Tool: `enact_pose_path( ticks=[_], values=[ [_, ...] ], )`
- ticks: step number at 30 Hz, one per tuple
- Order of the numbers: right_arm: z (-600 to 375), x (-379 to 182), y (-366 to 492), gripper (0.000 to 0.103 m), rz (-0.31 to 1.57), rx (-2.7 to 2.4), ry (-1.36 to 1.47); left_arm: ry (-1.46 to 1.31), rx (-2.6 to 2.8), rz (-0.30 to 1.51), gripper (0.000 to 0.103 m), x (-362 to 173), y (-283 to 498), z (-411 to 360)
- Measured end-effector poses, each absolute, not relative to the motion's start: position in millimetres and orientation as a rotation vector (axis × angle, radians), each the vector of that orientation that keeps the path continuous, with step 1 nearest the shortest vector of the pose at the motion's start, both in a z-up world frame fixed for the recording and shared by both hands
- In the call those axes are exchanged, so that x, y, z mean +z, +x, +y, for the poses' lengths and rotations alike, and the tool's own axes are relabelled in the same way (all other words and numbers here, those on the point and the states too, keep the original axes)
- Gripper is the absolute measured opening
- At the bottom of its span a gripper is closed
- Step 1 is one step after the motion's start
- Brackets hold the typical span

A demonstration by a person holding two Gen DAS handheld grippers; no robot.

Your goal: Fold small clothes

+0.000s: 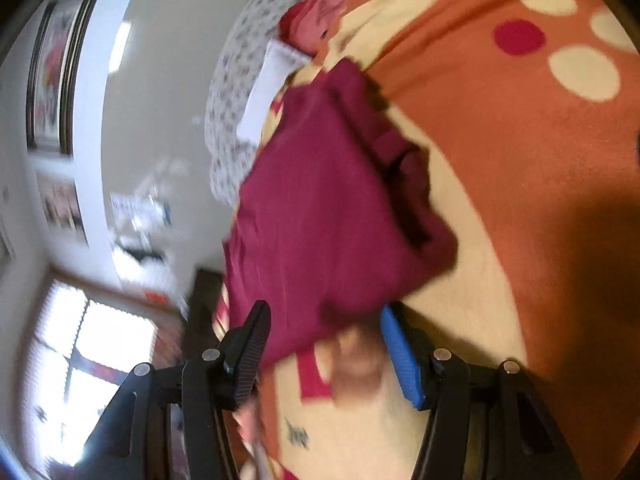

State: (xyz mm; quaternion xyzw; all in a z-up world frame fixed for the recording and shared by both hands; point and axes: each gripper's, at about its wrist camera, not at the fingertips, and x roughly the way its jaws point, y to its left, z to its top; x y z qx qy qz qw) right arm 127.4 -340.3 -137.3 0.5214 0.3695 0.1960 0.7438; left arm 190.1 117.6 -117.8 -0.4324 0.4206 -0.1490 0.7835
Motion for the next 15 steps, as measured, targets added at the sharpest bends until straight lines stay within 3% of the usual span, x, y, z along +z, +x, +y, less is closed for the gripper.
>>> enact_pose_path(
  ticks=[1,2,4,5,8,15],
  values=[
    [-341.3,-138.7,130.9,0.055,0.794,0.416,1.166,-0.933,-0.305,0.912,0.046,-117.6,189.9,117.5],
    [-342.1,-138.3,133.0,0.055,0.775,0.399,1.174,-0.936,-0.272,0.93,0.028,-120.3,190.8,117.7],
    [-342.5,-140.3,135.2,0.052,0.753,0.374,1.196,-0.987,-0.256,0.951,0.017,-130.0,195.1,121.0],
    [-341.9,-141.8,137.2,0.047,0.756,0.359,1.192,-1.001,-0.255,0.951,0.015,-131.5,195.1,122.8],
    [-339.3,-136.9,136.0,0.012,0.79,0.335,1.129,-0.957,-0.243,0.94,0.011,-120.9,192.0,118.1],
    [-348.3,-59.8,78.7,0.01,0.743,0.444,0.959,-0.891,-0.284,0.873,0.01,-70.0,138.5,122.4]
  ],
)
